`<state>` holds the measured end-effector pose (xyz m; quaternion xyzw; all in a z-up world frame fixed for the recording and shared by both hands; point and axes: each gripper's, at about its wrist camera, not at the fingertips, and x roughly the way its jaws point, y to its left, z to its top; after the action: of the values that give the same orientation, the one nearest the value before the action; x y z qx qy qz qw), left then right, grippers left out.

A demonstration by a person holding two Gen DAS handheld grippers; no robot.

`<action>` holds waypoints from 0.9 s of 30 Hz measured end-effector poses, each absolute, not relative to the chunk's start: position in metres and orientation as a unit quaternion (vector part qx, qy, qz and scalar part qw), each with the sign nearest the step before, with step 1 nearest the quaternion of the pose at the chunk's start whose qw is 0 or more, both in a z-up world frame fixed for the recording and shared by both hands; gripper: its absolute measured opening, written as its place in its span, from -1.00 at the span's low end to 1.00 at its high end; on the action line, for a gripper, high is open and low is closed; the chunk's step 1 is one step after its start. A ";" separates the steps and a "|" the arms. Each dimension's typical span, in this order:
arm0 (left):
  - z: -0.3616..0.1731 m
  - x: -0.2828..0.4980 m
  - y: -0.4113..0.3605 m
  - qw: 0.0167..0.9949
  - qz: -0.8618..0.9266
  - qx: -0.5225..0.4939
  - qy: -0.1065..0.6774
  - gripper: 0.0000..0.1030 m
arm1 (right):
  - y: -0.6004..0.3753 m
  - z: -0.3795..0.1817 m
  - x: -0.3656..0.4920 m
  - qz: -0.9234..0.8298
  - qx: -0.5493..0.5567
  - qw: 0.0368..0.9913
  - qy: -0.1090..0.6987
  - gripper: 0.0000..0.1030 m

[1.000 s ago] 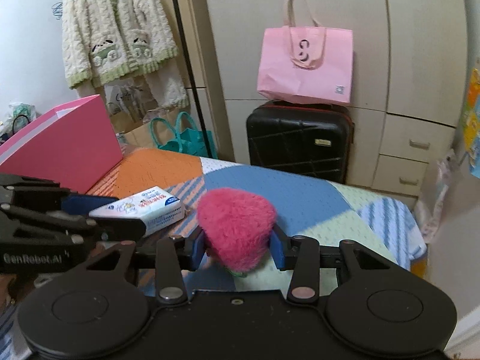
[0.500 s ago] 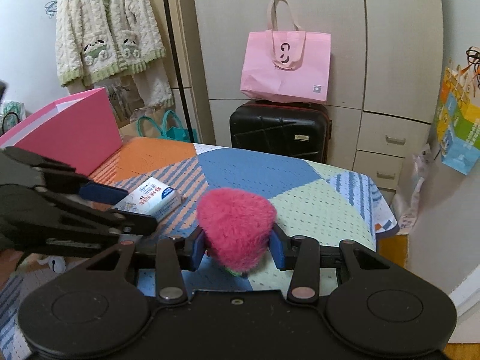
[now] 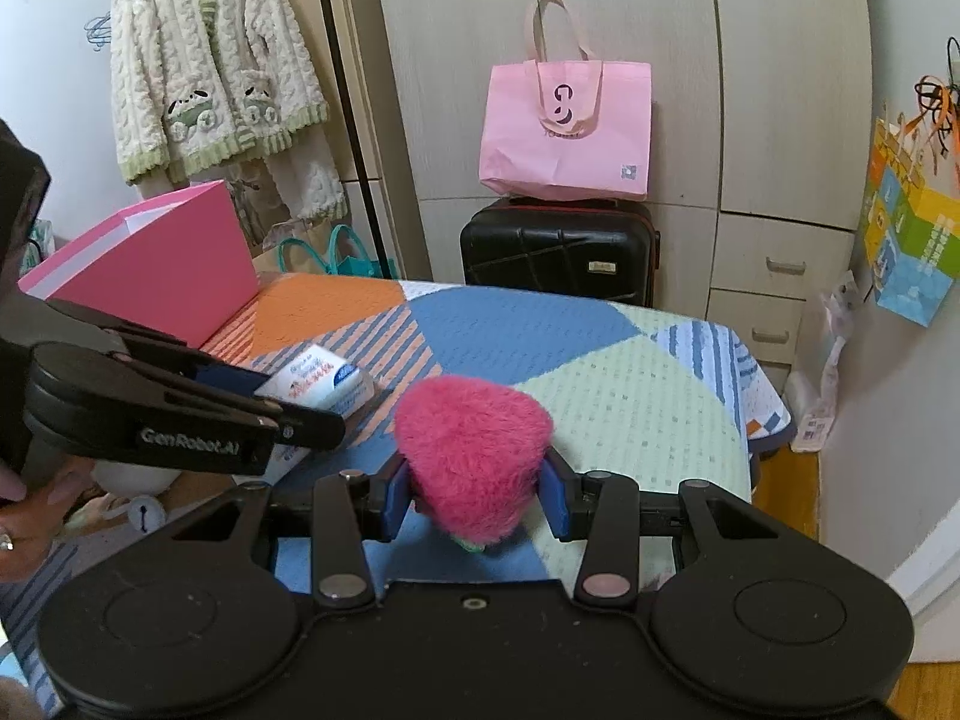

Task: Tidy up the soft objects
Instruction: 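Lift the pom-pom with the right tool while the left tool lifts the tissue pack, then carry the pom-pom and tissue pack with both tools over the pink box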

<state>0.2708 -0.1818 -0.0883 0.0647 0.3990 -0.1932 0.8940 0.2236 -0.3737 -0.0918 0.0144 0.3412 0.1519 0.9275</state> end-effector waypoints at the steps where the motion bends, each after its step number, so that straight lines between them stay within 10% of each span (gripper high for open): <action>1: -0.086 0.267 -0.181 0.894 -0.197 0.064 0.397 -0.24 | -0.373 -0.092 0.221 0.151 0.014 0.926 0.346 -0.07; 27: -0.049 0.171 -0.108 0.872 -0.277 -0.008 0.404 -0.24 | -0.344 -0.073 0.130 0.156 0.002 0.909 0.386 -0.07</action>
<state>0.1706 -0.1077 -0.0490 -0.0077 0.4038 -0.2772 0.8718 0.1305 -0.3435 -0.0728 0.0019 0.3860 0.1563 0.9092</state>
